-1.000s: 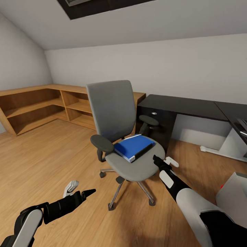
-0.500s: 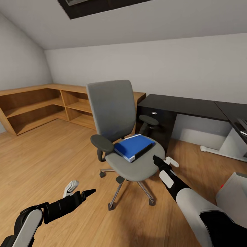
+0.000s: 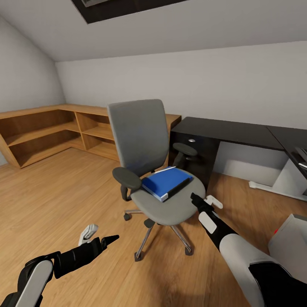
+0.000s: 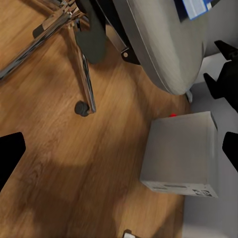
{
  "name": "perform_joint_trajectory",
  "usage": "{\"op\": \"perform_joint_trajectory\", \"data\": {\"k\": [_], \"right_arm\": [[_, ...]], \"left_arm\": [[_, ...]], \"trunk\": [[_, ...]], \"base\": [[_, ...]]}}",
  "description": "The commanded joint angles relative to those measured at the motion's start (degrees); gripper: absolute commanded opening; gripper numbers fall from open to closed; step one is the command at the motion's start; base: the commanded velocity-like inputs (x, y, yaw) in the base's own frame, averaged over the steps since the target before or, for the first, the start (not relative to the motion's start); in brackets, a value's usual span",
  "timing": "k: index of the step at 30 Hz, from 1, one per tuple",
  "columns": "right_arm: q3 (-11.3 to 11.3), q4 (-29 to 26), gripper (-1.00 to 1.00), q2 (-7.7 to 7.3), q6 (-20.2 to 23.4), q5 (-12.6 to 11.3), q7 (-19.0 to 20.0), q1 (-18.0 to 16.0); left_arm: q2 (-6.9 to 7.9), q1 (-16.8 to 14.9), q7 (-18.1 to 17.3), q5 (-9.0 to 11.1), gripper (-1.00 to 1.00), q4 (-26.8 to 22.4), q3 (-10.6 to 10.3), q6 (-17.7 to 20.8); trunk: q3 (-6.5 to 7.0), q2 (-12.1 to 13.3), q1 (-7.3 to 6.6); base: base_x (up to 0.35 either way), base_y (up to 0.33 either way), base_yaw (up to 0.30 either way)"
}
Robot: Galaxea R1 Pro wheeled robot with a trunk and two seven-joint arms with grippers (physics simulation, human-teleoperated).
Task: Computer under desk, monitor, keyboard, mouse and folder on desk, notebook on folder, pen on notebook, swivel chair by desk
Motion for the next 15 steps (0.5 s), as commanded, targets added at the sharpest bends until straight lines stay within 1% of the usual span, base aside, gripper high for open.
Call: {"op": "perform_joint_trajectory", "data": {"k": [1,5,12,14,15], "right_arm": [[0.5,0.0,1.0,-0.04,-0.2,-0.8,-0.3,0.0],[0.5,0.0,1.0,-0.09,-0.2,-1.7,-0.4,0.0],[0.5,0.1,1.0,-0.14,0.8,-2.4,-0.4,0.0],[0.5,0.1,1.0,-0.16,1.4,-3.0,-0.4,0.0],[0.5,0.1,1.0,-0.17,1.8,-3.7,-0.4,0.0]], "left_arm": [[-0.01,0.0,-0.6,-0.5,1.0,0.0,0.1,0.3],[-0.01,0.0,-0.6,-0.5,1.0,0.0,0.1,0.3],[-0.01,0.0,-0.6,-0.5,1.0,0.0,0.1,0.2],[-0.01,0.0,-0.6,-0.5,1.0,0.0,0.1,0.2],[-0.01,0.0,-0.6,-0.5,1.0,0.0,0.1,0.2]], "trunk": [[-0.05,0.0,-0.01],[-0.05,0.0,-0.01],[-0.05,0.0,-0.01],[-0.05,0.0,-0.01],[-0.05,0.0,-0.01]], "base": [[0.0,0.0,0.0],[0.0,0.0,0.0],[0.0,0.0,0.0],[0.0,0.0,0.0],[0.0,0.0,0.0]]}}
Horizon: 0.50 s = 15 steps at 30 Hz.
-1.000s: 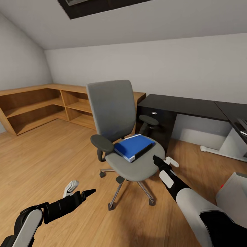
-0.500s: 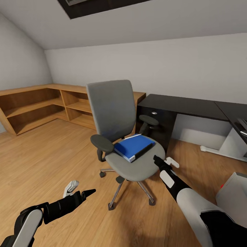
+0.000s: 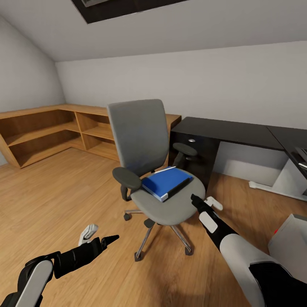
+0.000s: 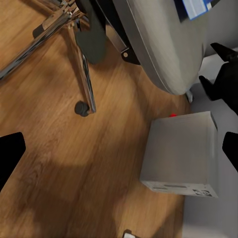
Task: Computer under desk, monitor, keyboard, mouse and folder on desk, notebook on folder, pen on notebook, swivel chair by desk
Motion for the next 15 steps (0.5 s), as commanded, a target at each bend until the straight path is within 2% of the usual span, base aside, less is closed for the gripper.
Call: {"op": "perform_joint_trajectory", "data": {"k": [1,6,15], "right_arm": [[0.5,0.0,1.0,-0.03,0.0,-0.9,-0.3,0.0],[0.5,0.0,1.0,-0.05,0.7,-2.7,-0.3,0.0],[0.6,0.0,1.0,0.01,0.9,-3.4,-0.3,0.0]], "left_arm": [[-0.01,0.0,-0.6,-0.5,1.0,0.0,0.1,0.3],[-0.01,0.0,-0.6,-0.5,1.0,0.0,0.1,0.2],[-0.01,0.0,-0.6,-0.5,1.0,0.0,0.1,0.3]], "trunk": [[-0.05,0.0,-0.01],[-0.05,0.0,-0.01],[-0.05,0.0,-0.01]], "base": [[0.0,0.0,0.0],[0.0,0.0,0.0],[0.0,0.0,0.0]]}}
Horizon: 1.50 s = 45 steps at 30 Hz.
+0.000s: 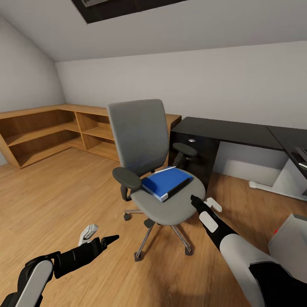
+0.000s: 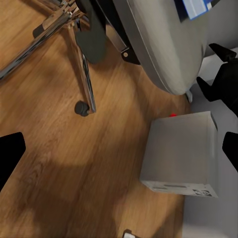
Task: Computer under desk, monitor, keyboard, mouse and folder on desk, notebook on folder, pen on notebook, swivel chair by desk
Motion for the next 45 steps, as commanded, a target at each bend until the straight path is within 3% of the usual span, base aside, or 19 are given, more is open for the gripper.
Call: {"op": "perform_joint_trajectory", "data": {"k": [1,9,22,28,45], "right_arm": [[0.5,0.0,1.0,-0.01,-0.3,-0.6,-0.3,0.0],[0.5,-0.1,1.0,0.08,-0.3,-0.6,-0.3,0.0],[0.5,-0.2,1.0,0.0,-0.3,-0.6,-0.3,0.0],[0.5,-0.2,1.0,0.0,-0.3,-0.6,-0.3,0.0],[0.5,-0.2,1.0,-0.01,-0.4,-0.5,-0.3,0.0]], "left_arm": [[-0.01,0.0,-0.6,-0.5,1.0,0.0,0.1,0.2],[-0.01,0.0,-0.6,-0.5,1.0,0.0,0.1,0.3],[-0.01,0.0,-0.6,-0.6,1.0,0.0,0.1,0.2],[-0.09,0.0,-0.6,-2.4,1.0,0.0,0.1,0.2],[-0.1,0.0,-0.6,-2.5,1.0,0.0,-0.1,0.2]], "trunk": [[-0.05,0.0,-0.01],[-0.05,0.0,-0.01],[-0.05,0.0,-0.01],[-0.05,0.0,-0.01],[-0.05,0.0,-0.01]], "base": [[0.0,0.0,0.0],[0.0,0.0,0.054],[0.004,0.0,0.249],[0.269,0.0,0.257],[0.31,0.0,0.259]]}}
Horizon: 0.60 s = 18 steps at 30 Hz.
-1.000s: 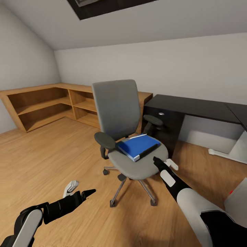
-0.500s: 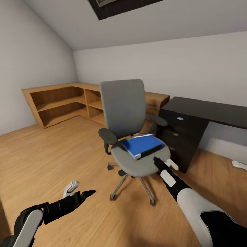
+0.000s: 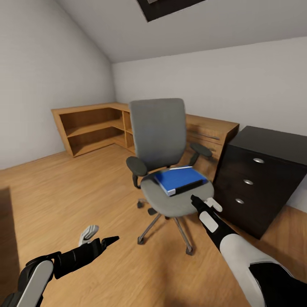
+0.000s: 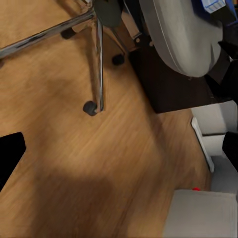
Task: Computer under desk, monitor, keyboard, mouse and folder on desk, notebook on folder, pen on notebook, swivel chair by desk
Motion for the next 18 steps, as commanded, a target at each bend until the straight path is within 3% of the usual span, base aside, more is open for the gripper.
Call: {"op": "perform_joint_trajectory", "data": {"k": [1,12,18], "right_arm": [[0.9,-0.1,1.0,0.03,-0.2,-0.7,0.0,0.0],[0.9,-0.2,1.0,0.08,-0.3,-0.6,0.1,0.0],[0.9,-0.2,1.0,0.02,-0.3,-0.6,0.0,0.0]], "left_arm": [[-0.08,-0.1,-0.6,-0.5,1.0,0.0,0.0,0.2],[-0.1,-0.1,-0.6,-0.4,1.0,0.1,-0.1,0.2],[-0.1,-0.1,-0.6,-0.4,1.0,0.5,-0.1,0.2]], "trunk": [[-0.05,0.0,0.02],[-0.08,0.0,0.02],[-0.08,0.0,0.02]], "base": [[0.321,0.0,0.262],[0.32,0.0,0.035],[0.107,0.0,0.0]]}}
